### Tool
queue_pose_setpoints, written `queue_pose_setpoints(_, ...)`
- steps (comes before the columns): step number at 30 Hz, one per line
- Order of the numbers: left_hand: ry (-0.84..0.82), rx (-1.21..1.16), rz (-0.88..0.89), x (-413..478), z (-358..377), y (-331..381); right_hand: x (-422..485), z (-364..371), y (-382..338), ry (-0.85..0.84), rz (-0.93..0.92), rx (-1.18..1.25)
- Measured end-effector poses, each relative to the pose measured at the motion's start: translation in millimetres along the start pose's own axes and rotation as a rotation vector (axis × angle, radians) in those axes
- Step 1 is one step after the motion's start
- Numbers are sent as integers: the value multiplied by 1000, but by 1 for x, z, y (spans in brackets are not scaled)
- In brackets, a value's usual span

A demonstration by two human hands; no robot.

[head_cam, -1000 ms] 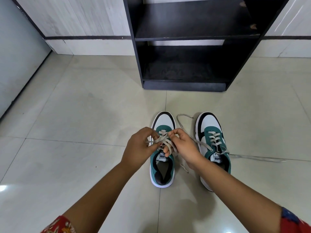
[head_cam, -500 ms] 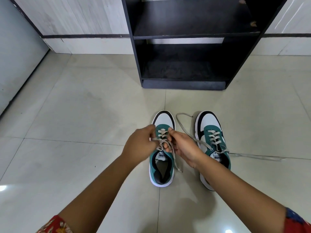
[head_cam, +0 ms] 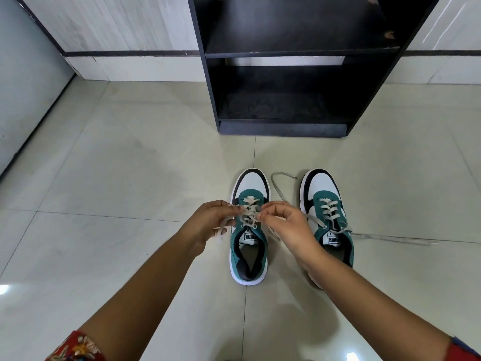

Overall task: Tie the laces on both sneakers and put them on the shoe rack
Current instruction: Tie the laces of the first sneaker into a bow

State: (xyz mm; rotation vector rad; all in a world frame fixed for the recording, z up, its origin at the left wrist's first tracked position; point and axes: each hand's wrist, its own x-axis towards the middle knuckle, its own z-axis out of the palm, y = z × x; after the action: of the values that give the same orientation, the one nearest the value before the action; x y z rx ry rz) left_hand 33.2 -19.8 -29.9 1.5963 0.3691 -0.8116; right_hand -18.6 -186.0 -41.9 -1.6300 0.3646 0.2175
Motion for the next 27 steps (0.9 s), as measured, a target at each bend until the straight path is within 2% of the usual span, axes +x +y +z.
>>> queue_pose_setpoints(3, -4, -268, -121, 3, -10, -12, -3, -8, 5, -66, 275, 295)
queue_pose_setpoints(6, 8, -617, -272, 8, -24, -31, -8, -15, 18, -40, 455, 574)
queue_pose_setpoints(11, -56, -851, -264, 9, -25, -42, -9, -12, 25, -97, 391, 812)
queue_pose_setpoints(14, 4, -756, -203, 15, -20, -38, -1, -12, 22, -76, 351, 893)
queue_pose_setpoints(18, 188, -466, -109, 27, -21, -40, 9, -15, 28, 11, 306, 608)
queue_pose_setpoints(21, 291, -427, -83, 35, -22, -45, 12, -16, 28, 18, 241, 327)
queue_pose_setpoints(27, 371, -371, -6, 43, -19, -47, 17, -14, 38, 37, 111, -126)
